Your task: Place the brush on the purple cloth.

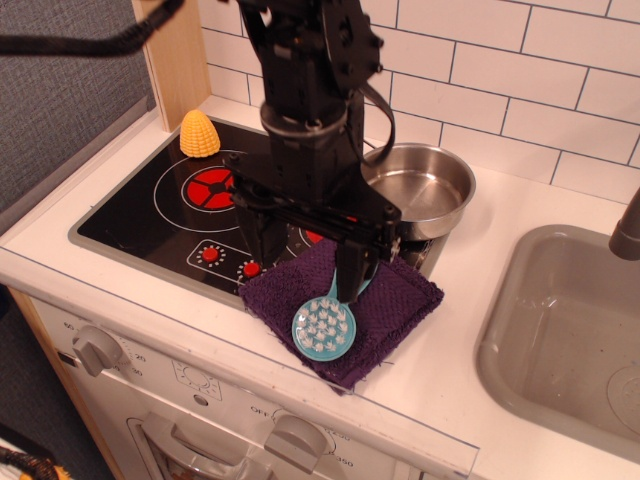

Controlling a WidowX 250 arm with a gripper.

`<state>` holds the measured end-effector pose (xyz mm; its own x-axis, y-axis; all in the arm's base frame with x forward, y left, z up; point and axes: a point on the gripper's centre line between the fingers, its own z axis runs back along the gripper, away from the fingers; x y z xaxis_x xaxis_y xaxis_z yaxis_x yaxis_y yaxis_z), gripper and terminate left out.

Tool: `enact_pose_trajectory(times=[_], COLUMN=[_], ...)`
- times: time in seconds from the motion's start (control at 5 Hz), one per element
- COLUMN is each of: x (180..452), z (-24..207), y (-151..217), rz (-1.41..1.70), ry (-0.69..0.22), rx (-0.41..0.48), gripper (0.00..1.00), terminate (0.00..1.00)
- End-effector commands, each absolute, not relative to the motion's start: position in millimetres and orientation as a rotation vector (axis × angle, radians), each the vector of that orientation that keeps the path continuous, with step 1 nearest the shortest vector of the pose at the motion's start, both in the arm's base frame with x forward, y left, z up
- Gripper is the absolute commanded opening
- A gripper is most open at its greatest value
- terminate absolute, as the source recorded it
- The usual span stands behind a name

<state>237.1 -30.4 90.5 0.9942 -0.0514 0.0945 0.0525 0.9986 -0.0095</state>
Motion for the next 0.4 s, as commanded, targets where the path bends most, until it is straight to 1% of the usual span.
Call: enact_pose_trajectory(times=[0.0, 0.2], x=[236.1, 236.1], z=[99.1, 99.1], y=[-18.5, -18.5], rz=[-0.047, -0.047], ry=[-0.124, -0.124], rx=[-0.013, -0.013], gripper=[1.0, 1.0], terminate=[0.0, 1.0])
